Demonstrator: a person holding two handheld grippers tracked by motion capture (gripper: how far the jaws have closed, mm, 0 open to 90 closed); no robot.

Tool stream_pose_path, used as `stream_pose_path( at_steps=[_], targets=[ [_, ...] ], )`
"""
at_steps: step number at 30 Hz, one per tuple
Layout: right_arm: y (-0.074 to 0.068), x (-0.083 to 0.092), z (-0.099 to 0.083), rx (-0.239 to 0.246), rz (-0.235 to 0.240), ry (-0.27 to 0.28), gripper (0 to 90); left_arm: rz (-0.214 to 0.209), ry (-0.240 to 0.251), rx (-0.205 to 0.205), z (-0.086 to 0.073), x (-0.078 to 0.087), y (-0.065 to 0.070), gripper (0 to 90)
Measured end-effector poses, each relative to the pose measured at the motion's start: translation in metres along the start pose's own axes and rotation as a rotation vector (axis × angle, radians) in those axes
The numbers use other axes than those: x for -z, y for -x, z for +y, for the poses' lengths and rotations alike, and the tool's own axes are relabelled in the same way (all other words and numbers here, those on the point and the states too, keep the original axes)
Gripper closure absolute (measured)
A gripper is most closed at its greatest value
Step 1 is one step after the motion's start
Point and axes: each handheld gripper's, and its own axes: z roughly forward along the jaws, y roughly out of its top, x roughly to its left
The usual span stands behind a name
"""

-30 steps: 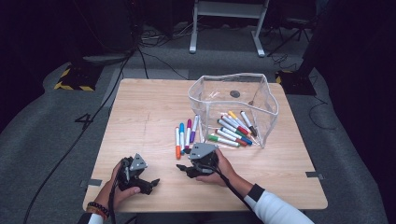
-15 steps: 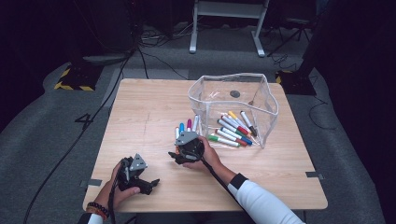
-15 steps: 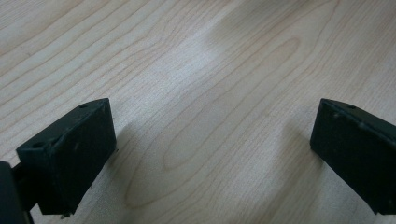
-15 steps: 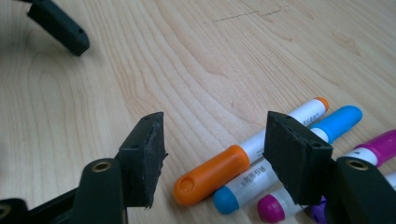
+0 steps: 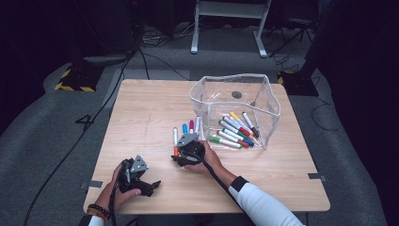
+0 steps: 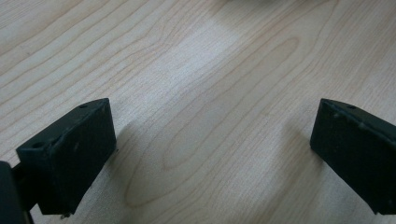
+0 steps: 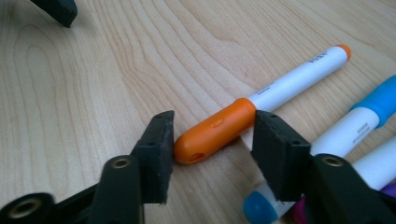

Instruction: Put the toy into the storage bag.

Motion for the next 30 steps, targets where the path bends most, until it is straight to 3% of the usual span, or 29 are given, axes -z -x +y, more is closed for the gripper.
stream_pose_path(
  at_steps=[3,8,12,14,17,21,25,30],
  targets=[
    [0.002,-0.001,0.003,-0.008,-0.020,-0.012,55.2,0.000,0.000,0.000,0.000,0.000,0.000,0.5],
    [0.006,0.001,0.001,-0.038,-0.020,-0.019,73.3,0.000,0.000,0.000,0.000,0.000,0.000,0.5],
    [0.005,0.003,0.000,-0.022,-0.040,-0.028,75.4,0.000,0.000,0.000,0.000,0.000,0.000,0.5],
    [0.005,0.005,-0.001,-0.014,-0.034,-0.030,83.6,0.000,0.000,0.000,0.000,0.000,0.000,0.5],
    [0.002,0.010,-0.007,-0.003,0.005,-0.030,82.3,0.000,0.001,0.000,0.000,0.000,0.000,0.5],
    [0.001,0.018,-0.011,0.020,0.020,-0.030,68.5,0.000,0.001,-0.001,0.000,0.000,0.000,0.5],
    [0.002,0.018,0.003,0.063,0.038,0.026,59.2,0.001,0.000,0.001,0.000,0.000,0.000,0.5],
    [0.006,0.005,0.021,0.051,0.042,0.039,49.9,0.002,0.001,0.000,0.000,0.000,0.000,0.5]
  ],
)
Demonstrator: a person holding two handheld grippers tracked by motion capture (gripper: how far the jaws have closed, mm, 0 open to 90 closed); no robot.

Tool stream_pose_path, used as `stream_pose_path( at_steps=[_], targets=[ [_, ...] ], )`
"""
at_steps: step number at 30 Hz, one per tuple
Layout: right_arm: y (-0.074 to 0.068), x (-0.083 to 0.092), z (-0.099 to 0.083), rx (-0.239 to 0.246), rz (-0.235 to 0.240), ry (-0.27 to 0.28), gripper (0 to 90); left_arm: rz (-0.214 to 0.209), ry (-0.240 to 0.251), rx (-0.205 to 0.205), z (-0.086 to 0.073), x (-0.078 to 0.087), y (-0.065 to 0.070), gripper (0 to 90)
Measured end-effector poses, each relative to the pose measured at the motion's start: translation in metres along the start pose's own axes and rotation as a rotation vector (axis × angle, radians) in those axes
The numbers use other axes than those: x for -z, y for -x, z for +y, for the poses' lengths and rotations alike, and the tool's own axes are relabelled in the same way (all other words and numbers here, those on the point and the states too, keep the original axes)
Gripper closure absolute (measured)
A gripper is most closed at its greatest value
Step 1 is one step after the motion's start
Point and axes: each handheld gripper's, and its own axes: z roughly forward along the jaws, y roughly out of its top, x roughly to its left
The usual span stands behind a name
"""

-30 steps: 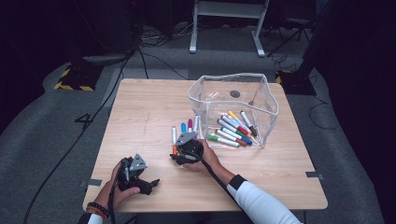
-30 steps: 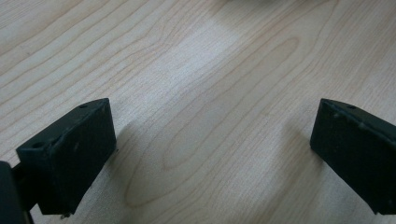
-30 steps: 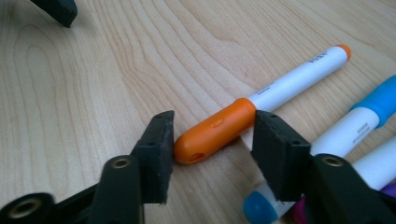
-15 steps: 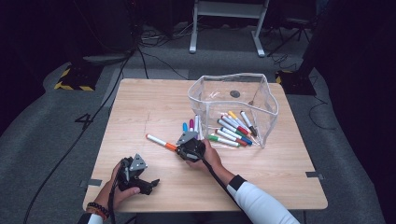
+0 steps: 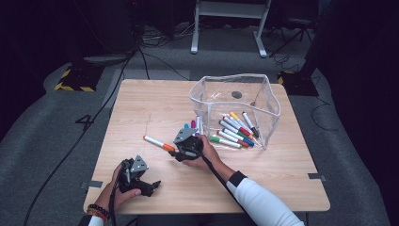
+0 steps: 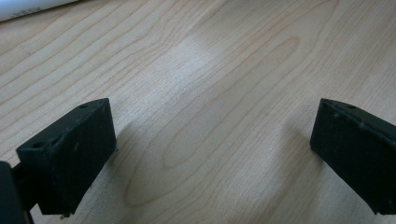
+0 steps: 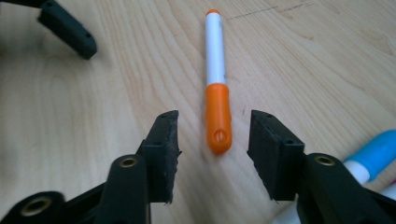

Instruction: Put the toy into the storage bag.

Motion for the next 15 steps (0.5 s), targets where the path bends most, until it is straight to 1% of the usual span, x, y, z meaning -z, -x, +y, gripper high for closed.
stream_pose_path(
  at_steps=[1,3,5,7,8,10,11,12,14,15],
  targets=[
    [0.001,-0.005,0.003,-0.009,0.017,-0.003,49.5,0.000,0.002,-0.001,0.000,0.000,0.000,0.5],
    [0.003,-0.012,0.009,-0.005,0.008,-0.013,48.5,-0.001,0.003,-0.001,0.000,0.000,0.000,0.5],
    [0.005,-0.017,0.014,-0.021,0.015,-0.020,48.3,0.000,0.002,-0.003,0.000,0.000,0.000,0.5],
    [0.007,-0.024,0.018,-0.032,0.009,-0.028,47.8,0.000,0.002,-0.003,0.000,0.000,0.000,0.5],
    [0.008,-0.028,0.020,-0.038,0.018,-0.035,48.0,-0.002,0.002,0.000,0.000,0.000,0.000,0.5],
    [0.008,-0.034,0.021,-0.039,0.015,-0.052,48.3,-0.001,0.002,0.000,0.000,0.000,0.000,0.5],
    [0.008,-0.037,0.022,-0.036,0.016,-0.062,49.4,0.000,0.002,-0.003,0.000,0.000,0.000,0.5],
    [0.007,-0.040,0.022,-0.031,0.024,-0.074,52.8,0.000,0.002,-0.004,0.000,0.000,0.000,0.5],
    [0.006,-0.044,0.021,-0.022,0.050,-0.087,58.0,0.001,0.002,-0.003,0.000,0.000,0.000,0.5],
    [0.006,-0.045,0.021,-0.033,0.068,-0.085,61.0,0.001,0.001,-0.003,0.000,0.000,0.000,0.5]
  ],
)
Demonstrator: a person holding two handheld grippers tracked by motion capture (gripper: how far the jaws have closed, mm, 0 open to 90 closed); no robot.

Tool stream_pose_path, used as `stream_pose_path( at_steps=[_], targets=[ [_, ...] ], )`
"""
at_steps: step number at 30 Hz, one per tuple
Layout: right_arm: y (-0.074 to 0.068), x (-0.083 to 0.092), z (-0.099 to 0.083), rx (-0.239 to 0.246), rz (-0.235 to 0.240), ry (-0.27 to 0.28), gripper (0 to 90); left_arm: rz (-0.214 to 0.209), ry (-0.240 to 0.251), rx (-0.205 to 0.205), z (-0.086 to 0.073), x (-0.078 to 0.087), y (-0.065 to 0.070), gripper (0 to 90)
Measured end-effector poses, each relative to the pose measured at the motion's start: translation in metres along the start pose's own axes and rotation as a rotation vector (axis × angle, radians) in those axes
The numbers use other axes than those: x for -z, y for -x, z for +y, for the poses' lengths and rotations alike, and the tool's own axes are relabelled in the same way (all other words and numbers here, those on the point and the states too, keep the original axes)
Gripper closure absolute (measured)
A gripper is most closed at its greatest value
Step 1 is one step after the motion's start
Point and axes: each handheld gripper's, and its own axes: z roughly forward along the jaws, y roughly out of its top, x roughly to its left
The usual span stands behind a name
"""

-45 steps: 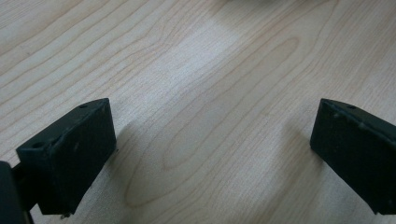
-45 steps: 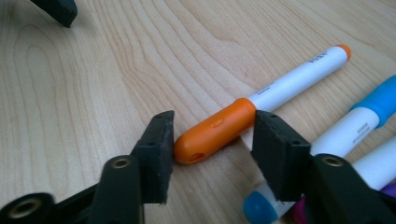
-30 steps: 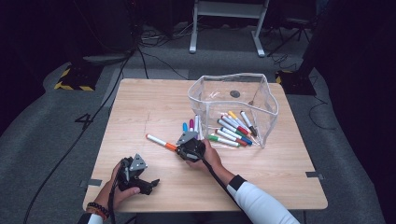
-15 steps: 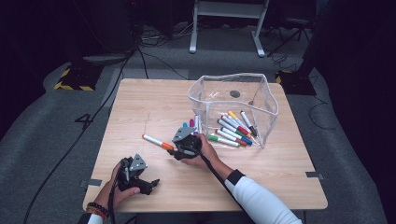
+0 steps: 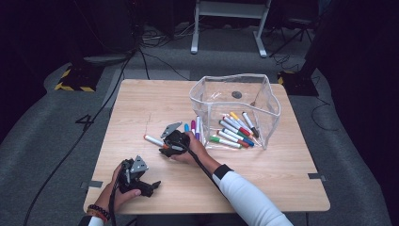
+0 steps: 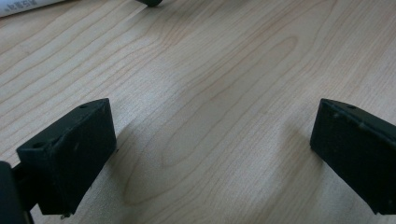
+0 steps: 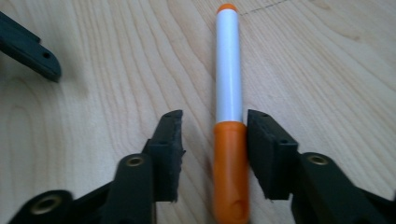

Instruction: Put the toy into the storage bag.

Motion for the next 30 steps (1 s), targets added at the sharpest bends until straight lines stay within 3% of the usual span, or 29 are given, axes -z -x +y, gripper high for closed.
stream_pose_path(
  at_steps=[4,9,13,21,26,30],
  targets=[
    [-0.003,0.004,-0.002,0.019,0.024,-0.014,73.6,-0.002,-0.001,0.003,0.000,0.000,0.000,0.5],
    [-0.016,0.018,-0.014,0.080,0.023,-0.034,74.8,-0.003,-0.003,0.000,0.000,0.000,0.000,0.5],
    [-0.026,0.034,-0.033,0.098,0.038,-0.027,74.9,-0.003,-0.002,0.000,0.000,0.000,0.000,0.5],
    [-0.040,0.090,-0.089,0.102,0.086,-0.001,74.9,-0.003,-0.002,0.001,0.000,0.000,0.000,0.5],
    [-0.037,0.136,-0.097,0.123,0.093,0.052,74.9,-0.004,-0.001,-0.001,0.000,0.000,0.000,0.4],
    [-0.029,0.184,-0.105,0.120,0.074,0.099,75.0,-0.003,0.000,-0.001,0.000,0.000,0.000,0.4]
  ],
)
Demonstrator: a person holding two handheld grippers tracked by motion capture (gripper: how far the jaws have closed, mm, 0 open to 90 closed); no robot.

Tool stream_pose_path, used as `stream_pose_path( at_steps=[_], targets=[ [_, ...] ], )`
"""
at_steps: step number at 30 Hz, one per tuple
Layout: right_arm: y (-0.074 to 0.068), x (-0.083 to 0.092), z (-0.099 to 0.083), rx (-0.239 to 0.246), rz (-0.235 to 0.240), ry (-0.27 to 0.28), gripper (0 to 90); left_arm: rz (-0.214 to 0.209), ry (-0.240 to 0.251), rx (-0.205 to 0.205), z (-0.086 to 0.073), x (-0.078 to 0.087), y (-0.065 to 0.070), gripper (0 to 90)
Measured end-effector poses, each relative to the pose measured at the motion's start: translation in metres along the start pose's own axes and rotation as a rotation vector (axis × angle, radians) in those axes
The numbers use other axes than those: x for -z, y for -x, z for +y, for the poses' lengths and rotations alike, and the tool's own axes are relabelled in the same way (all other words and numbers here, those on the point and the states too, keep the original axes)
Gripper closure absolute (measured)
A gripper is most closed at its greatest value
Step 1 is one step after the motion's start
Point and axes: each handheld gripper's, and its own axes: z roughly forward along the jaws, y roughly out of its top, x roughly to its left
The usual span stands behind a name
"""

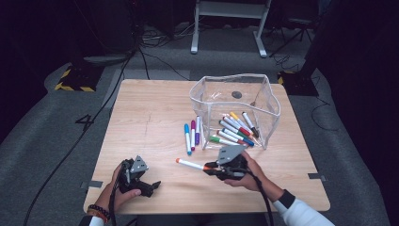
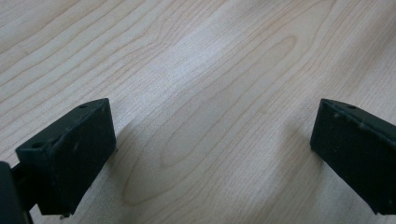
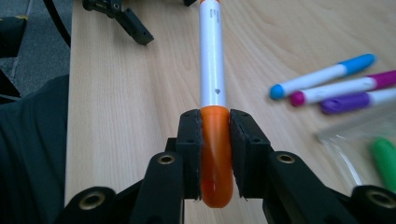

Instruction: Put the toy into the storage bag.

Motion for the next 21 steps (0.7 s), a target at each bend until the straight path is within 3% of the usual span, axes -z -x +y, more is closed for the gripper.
stream_pose_path(
  at_steps=[6,12,17,21],
  targets=[
    [0.020,0.070,-0.001,-0.016,-0.091,0.048,74.9,0.002,0.000,0.002,0.000,0.000,0.000,0.5],
    [0.040,0.134,0.012,0.002,-0.216,0.087,74.9,0.002,0.000,0.002,0.000,0.000,0.000,0.5],
    [0.064,0.165,0.024,-0.003,-0.311,0.076,74.9,0.002,0.000,0.002,0.000,0.000,0.000,0.4],
    [0.093,0.179,0.031,-0.032,-0.344,0.072,75.0,0.002,0.000,0.002,0.000,0.000,0.000,0.5]
  ],
)
